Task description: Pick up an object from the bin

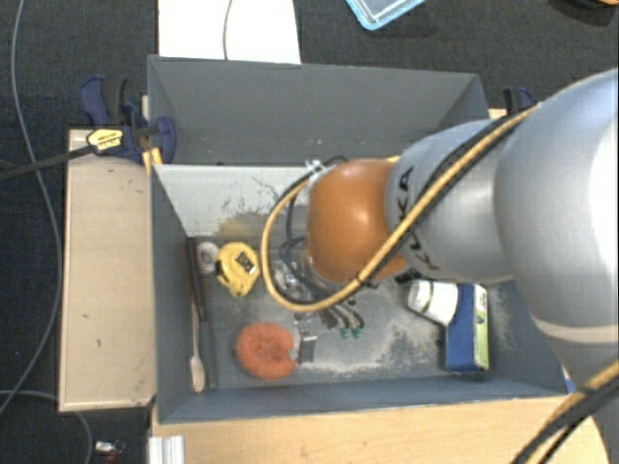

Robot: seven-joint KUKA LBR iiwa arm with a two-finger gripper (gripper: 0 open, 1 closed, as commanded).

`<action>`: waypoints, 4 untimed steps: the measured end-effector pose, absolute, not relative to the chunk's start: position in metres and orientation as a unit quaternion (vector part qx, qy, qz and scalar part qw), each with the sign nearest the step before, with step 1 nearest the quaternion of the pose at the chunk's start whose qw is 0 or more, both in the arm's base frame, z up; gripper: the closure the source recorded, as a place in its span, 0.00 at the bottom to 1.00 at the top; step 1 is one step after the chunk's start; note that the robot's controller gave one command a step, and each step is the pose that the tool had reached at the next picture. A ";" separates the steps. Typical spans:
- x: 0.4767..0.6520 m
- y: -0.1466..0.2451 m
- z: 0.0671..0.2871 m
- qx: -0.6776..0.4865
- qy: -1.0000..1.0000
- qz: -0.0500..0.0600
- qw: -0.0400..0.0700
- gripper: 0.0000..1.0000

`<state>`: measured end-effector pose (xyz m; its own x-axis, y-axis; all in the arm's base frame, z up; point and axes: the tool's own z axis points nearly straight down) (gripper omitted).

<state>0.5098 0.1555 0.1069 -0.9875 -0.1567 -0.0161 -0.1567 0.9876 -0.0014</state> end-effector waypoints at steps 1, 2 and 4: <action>0.491 0.178 0.090 -0.046 0.999 0.001 0.005 0.00; 0.480 0.202 0.071 -0.093 0.996 -0.001 0.013 0.00; 0.491 0.189 0.071 -0.085 0.996 0.002 0.012 0.00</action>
Offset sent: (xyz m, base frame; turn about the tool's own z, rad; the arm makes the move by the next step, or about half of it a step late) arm -0.0308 0.0462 -0.0369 -0.0269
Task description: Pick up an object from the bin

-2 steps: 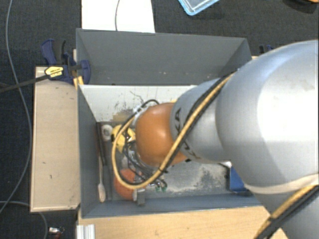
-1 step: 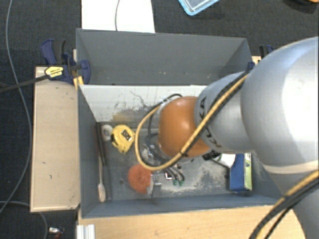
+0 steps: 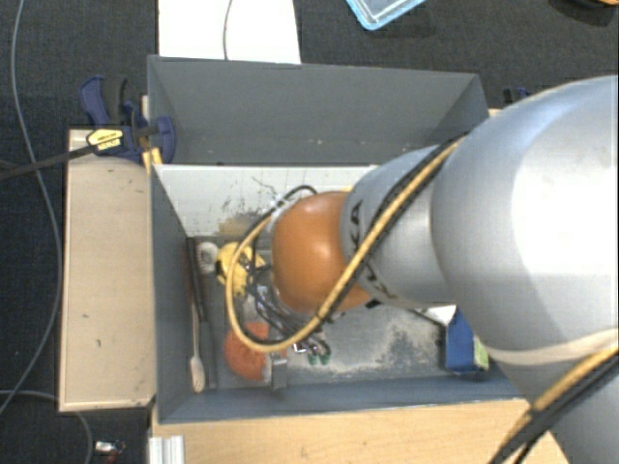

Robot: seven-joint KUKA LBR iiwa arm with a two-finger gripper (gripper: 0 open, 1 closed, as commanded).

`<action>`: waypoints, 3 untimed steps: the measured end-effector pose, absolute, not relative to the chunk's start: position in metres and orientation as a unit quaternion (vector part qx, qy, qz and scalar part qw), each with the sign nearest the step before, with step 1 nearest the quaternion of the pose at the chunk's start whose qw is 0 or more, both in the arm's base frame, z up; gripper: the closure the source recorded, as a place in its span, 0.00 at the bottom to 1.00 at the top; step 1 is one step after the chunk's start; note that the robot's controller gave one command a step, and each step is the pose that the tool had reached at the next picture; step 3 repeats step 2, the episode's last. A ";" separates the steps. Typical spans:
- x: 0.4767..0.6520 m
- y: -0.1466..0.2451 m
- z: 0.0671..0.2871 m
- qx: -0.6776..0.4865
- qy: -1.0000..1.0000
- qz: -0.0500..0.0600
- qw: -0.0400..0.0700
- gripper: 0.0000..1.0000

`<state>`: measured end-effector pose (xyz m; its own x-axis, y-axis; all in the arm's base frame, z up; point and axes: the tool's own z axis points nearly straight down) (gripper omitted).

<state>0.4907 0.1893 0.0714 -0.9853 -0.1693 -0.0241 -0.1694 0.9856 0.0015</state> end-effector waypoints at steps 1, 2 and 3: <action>0.486 0.155 0.072 -0.080 0.997 0.000 0.010 1.00; 0.486 0.155 0.072 -0.079 0.997 0.000 0.010 1.00; 0.486 0.155 0.072 -0.079 0.997 0.000 0.010 1.00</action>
Offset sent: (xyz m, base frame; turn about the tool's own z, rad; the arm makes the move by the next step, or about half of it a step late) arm 0.0000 0.0000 0.0000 0.0000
